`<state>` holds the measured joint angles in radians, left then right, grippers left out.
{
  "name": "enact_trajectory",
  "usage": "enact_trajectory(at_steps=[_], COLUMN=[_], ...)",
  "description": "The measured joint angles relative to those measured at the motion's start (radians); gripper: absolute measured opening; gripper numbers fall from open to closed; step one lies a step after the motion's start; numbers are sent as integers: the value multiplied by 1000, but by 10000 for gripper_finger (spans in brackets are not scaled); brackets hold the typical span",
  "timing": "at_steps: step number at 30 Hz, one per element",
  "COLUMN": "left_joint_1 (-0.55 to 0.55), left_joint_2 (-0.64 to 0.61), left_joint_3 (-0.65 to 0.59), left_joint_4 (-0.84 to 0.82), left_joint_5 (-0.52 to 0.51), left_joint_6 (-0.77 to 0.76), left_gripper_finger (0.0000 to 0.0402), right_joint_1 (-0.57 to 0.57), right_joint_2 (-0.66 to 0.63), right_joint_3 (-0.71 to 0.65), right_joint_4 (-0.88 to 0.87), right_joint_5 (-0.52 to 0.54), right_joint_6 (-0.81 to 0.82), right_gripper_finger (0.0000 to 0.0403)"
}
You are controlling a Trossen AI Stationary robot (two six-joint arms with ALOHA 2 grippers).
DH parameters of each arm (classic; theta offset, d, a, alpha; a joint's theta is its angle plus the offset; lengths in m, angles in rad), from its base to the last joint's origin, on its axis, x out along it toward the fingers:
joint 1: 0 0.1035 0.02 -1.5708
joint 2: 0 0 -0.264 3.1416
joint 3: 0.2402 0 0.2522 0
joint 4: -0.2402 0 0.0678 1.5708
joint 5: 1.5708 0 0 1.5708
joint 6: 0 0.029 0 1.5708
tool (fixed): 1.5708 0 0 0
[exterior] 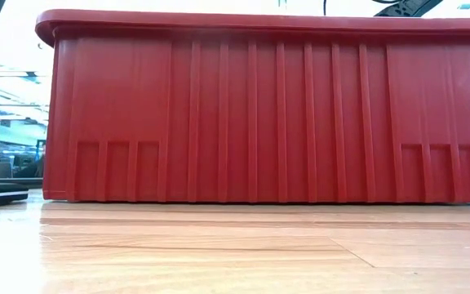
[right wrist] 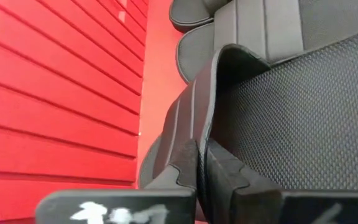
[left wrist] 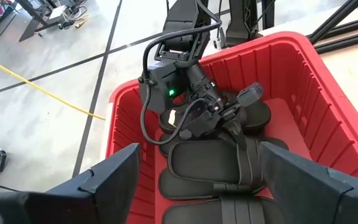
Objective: Pick and place slides into bin
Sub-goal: Put the black slide into the red bin, then put the right black slipper into the red bin
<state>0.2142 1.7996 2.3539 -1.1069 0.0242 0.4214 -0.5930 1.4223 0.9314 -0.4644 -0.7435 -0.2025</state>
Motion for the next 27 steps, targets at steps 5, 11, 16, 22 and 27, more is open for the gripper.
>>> enact_trajectory(at_steps=[5,11,16,22,27], left_joint_1=[0,0,0,0,0], left_joint_2=[0,0,0,0,0], left_joint_3=[0,0,0,0,0], left_joint_4=[0,-6,-6,-6,-6], left_joint_5=[0,0,0,1,2], left_joint_6=[-2,-4,-15,-25,-69], left_gripper_finger=[321,321,322,322,321], right_joint_1=[0,-1,-2,-3,-4], right_joint_2=[0,-2,-46,-156,-275], right_joint_3=[0,0,0,0,0], right_joint_4=[-8,-70,-84,-78,-40], right_joint_5=[14,132,164,309,342], right_joint_6=[4,12,8,5,7], right_gripper_finger=[14,52,104,149,156])
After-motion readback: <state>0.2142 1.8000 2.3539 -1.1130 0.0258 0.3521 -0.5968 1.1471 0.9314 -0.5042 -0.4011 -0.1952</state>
